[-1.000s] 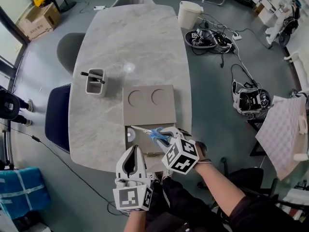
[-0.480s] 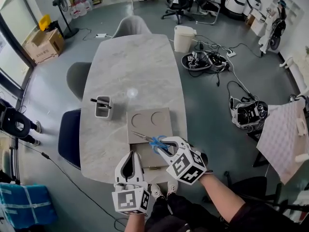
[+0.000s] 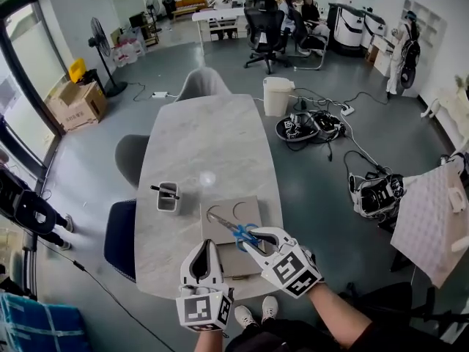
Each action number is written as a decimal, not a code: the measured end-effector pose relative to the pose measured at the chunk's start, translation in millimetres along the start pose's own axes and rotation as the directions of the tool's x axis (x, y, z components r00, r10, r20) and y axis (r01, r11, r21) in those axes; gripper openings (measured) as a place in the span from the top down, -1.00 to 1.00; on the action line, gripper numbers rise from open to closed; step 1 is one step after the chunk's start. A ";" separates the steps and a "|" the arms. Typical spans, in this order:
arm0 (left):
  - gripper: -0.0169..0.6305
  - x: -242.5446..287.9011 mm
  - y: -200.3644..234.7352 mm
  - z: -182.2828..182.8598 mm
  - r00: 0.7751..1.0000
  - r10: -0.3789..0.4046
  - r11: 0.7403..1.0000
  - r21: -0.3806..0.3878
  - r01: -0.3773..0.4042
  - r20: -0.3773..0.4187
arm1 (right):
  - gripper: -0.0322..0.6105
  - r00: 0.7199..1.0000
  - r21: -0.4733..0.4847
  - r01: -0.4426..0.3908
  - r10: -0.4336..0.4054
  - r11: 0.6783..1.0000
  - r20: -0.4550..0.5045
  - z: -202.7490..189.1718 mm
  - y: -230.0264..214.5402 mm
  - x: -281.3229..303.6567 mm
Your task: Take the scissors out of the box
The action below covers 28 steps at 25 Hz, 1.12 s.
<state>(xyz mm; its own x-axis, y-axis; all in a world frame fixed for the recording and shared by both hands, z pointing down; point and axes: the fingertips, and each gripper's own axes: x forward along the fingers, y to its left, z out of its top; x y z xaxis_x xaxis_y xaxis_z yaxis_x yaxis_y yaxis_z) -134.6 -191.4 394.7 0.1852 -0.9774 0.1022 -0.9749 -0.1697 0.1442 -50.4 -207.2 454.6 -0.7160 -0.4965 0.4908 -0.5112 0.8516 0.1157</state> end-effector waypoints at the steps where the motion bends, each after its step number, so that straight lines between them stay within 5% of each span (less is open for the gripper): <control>1: 0.90 0.5 -0.7 5.1 1.000 -0.004 1.000 0.005 0.004 0.008 | 0.66 1.000 0.012 0.009 -0.009 1.000 0.027 5.6 -1.2 -2.8; 8: 0.90 -6.6 -6.3 39.4 0.998 -0.030 0.999 0.030 0.028 0.059 | 0.66 0.972 0.084 0.096 -0.112 0.992 0.209 50.2 -12.6 -32.0; 18: 0.90 -17.0 -22.3 66.0 0.990 -0.055 0.997 0.055 0.048 0.127 | 0.66 0.885 0.139 0.198 -0.238 0.970 0.399 81.3 -16.6 -70.7; 28: 0.90 -33.7 -22.1 75.3 0.988 -0.043 0.998 0.053 0.035 0.151 | 0.66 0.838 0.206 0.213 -0.287 0.955 0.464 91.4 -11.4 -89.7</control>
<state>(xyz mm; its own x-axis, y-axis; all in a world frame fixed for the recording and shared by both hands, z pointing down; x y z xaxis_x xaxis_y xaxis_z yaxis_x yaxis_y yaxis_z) -128.6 -164.3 314.0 0.2060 -0.9771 -0.0539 -0.9730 -0.2104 0.0948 -23.8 -187.7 330.3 -0.6738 -0.7385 -0.0232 -0.7388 0.6729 0.0370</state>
